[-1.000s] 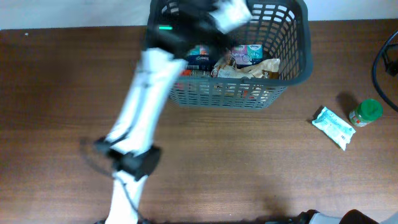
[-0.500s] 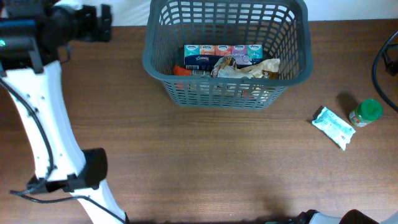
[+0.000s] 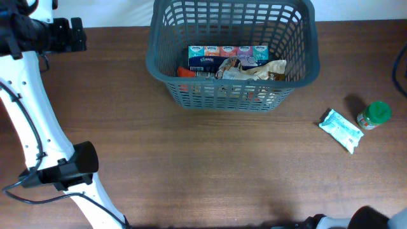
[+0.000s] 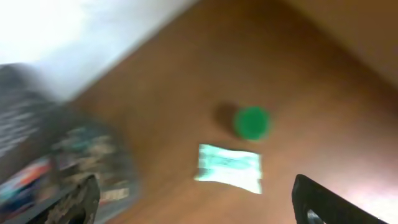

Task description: Pack container

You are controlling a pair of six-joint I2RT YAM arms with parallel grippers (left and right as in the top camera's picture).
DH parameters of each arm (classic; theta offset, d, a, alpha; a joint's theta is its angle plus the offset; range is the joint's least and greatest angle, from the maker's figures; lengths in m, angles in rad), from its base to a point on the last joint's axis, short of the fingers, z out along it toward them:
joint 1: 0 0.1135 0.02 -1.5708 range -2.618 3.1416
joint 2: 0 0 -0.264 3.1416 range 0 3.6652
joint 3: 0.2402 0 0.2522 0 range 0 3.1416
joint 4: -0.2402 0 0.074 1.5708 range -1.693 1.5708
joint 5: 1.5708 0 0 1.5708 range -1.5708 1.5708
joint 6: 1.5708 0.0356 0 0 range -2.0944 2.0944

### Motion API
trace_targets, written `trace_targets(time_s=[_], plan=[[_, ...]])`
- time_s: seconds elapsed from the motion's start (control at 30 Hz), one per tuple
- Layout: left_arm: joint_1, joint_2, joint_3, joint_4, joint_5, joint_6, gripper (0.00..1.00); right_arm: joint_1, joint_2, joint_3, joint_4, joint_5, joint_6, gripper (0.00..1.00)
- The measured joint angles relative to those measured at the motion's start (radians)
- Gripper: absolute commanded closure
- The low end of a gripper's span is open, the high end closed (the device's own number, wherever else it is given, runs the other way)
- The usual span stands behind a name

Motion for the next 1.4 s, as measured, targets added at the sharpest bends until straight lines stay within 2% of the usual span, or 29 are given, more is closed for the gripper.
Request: trace_targets(time_s=[0.2, 0.5, 0.67, 1.13, 1.4], plan=[[0.000, 0.000, 0.000, 0.000, 0.000, 0.000, 0.01, 0.000, 0.180, -0.020, 0.007, 0.144, 0.057, 0.03], [0.000, 0.000, 0.000, 0.000, 0.000, 0.000, 0.01, 0.000, 0.480, -0.029, 0.013, 0.180, 0.094, 0.03], [0.000, 0.000, 0.000, 0.000, 0.000, 0.000, 0.01, 0.000, 0.587, -0.031, 0.018, 0.180, 0.097, 0.03], [0.000, 0.000, 0.000, 0.000, 0.000, 0.000, 0.01, 0.000, 0.673, -0.035, 0.105, 0.180, 0.116, 0.01], [0.000, 0.000, 0.000, 0.000, 0.000, 0.000, 0.01, 0.000, 0.687, -0.137, 0.197, 0.180, 0.127, 0.00]])
